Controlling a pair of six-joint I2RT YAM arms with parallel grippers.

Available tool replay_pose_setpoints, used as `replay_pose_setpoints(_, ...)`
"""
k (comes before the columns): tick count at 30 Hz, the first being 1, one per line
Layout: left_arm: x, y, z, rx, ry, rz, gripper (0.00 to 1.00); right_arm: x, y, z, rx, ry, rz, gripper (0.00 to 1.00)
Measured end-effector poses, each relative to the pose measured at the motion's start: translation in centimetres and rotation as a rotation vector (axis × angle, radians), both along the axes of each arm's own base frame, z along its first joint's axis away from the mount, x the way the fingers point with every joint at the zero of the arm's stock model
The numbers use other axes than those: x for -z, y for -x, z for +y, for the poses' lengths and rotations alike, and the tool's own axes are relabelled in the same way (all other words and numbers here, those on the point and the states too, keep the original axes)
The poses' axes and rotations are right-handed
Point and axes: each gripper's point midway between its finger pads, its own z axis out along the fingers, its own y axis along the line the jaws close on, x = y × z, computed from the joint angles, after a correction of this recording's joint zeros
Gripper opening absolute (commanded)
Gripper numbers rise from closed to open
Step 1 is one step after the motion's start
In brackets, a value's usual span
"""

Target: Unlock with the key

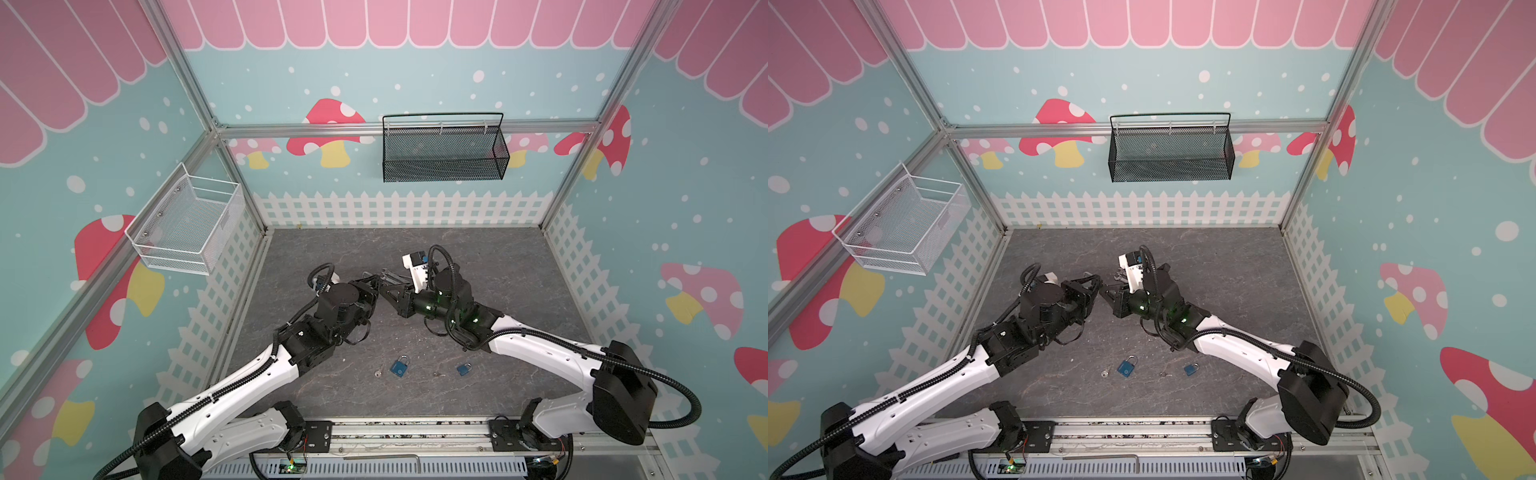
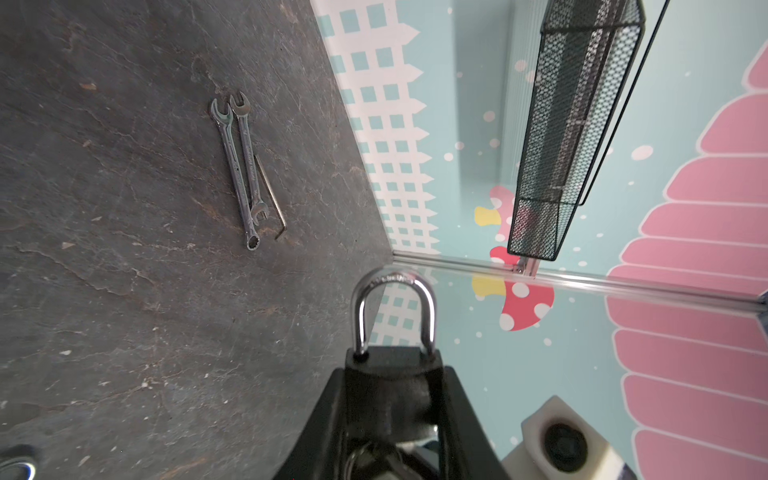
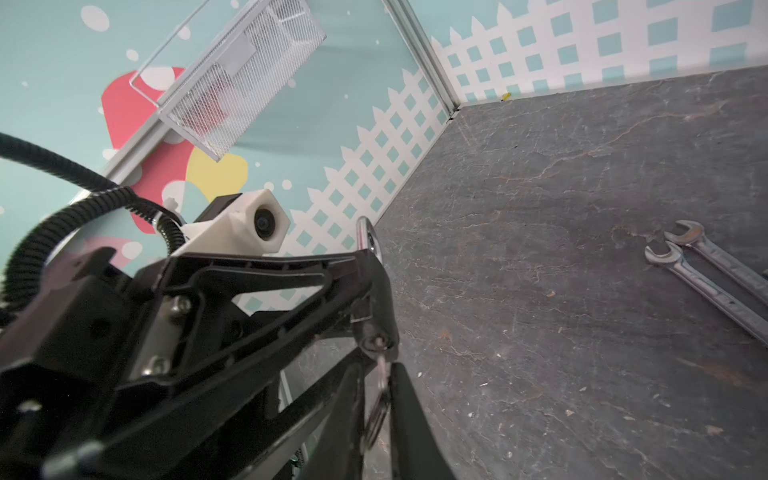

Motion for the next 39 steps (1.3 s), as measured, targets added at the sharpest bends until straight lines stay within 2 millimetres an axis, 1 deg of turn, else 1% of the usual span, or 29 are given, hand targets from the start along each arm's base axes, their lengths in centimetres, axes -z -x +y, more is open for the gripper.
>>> replay_pose_setpoints(3, 1.0, -0.5, 1.2, 0.018, -0.108, 0.020, 0.00, -0.2, 0.4, -0.2, -0.004, 0.038, -0.046, 0.51)
replay_pose_setpoints(5, 1.7, -0.8, 2.1, 0.031, -0.192, 0.035, 0.00, -0.1, 0.5, -0.8, 0.006, 0.077, -0.073, 0.60)
replay_pose_setpoints(8, 2.4, -0.8, 3.1, 0.079, -0.352, 0.027, 0.00, -0.1, 0.5, -1.9, 0.035, 0.128, -0.101, 0.71)
replay_pose_setpoints(11, 2.8, -0.5, 3.2, 0.162, -0.508, -0.013, 0.00, -0.6, 0.5, -3.6, 0.059, 0.167, -0.129, 0.78)
replay_pose_setpoints(13, 3.2, -0.5, 3.1, 0.223, -0.611, -0.048, 0.00, -0.8, 0.4, -4.7, 0.071, 0.193, -0.138, 0.80)
replay_pose_setpoints(15, 3.5, -0.5, 2.8, 0.293, -0.711, -0.091, 0.00, -0.6, 0.0, -5.8, 0.083, 0.232, -0.126, 0.80)
replay_pose_setpoints(19, 4.1, -0.4, 1.6, 0.412, -0.846, -0.204, 0.00, 0.0, -0.6, -7.1, 0.087, 0.296, -0.088, 0.82)
replay_pose_setpoints(21, 4.8, -0.1, 0.7, 0.477, -0.919, -0.276, 0.00, 0.1, -0.6, -7.4, 0.078, 0.318, -0.066, 0.83)
replay_pose_setpoints(23, 5.5, 0.2, -0.1, 0.532, -0.975, -0.337, 0.00, 0.1, -0.8, -7.4, 0.066, 0.336, -0.044, 0.83)
replay_pose_setpoints(28, 6.1, 0.9, -2.0, 0.622, -1.037, -0.492, 0.00, 0.0, -1.4, -6.9, 0.040, 0.350, -0.007, 0.84)
replay_pose_setpoints(30, 5.9, 1.1, -2.6, 0.642, -1.053, -0.545, 0.00, 0.2, -1.8, -6.8, 0.035, 0.367, 0.010, 0.84)
replay_pose_setpoints(33, 5.1, 1.1, -3.2, 0.646, -1.070, -0.605, 0.00, 0.2, -2.4, -6.2, 0.030, 0.390, 0.013, 0.85)
replay_pose_setpoints(39, 4.3, 1.0, -3.6, 0.644, -1.089, -0.658, 0.00, 0.6, -3.9, -5.6, 0.036, 0.451, 0.022, 0.85)
